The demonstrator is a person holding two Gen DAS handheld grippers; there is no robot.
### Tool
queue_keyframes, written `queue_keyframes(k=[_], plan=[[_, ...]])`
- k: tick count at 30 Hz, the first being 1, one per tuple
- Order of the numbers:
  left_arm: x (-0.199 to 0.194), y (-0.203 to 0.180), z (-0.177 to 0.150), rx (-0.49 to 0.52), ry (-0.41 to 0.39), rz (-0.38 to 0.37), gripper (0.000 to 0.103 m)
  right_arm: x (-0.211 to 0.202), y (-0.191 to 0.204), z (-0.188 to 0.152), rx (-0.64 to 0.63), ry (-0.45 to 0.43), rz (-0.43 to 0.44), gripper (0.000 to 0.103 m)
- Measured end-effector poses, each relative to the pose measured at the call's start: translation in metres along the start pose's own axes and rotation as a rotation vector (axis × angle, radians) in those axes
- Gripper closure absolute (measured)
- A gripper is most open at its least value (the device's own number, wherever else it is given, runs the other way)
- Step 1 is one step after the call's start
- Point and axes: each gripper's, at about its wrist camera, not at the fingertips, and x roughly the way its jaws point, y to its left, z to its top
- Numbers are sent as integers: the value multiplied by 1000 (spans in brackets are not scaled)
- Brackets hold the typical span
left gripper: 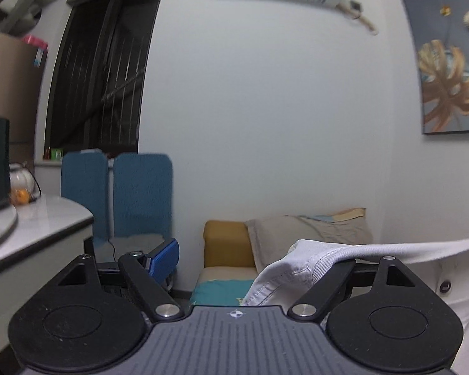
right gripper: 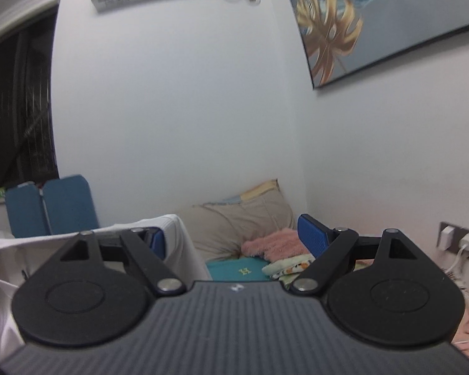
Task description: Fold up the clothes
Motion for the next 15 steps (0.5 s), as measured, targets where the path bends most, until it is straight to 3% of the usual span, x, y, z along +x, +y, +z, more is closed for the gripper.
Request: queue_keyframes(k=[3, 7, 11, 15], plan=[[87, -7, -18, -3, 33, 27, 19, 80, 11, -24, -19, 29, -24, 19], [220, -16, -61, 23, 103, 38, 19, 197, 13, -80, -1, 89, -43, 19], [351, -12, -143, 30, 246, 38, 19, 311, 11, -158, 7, 216, -51, 20], [450, -2, -235, 10, 470, 38, 20, 400, 7, -240, -19, 386, -32, 20]])
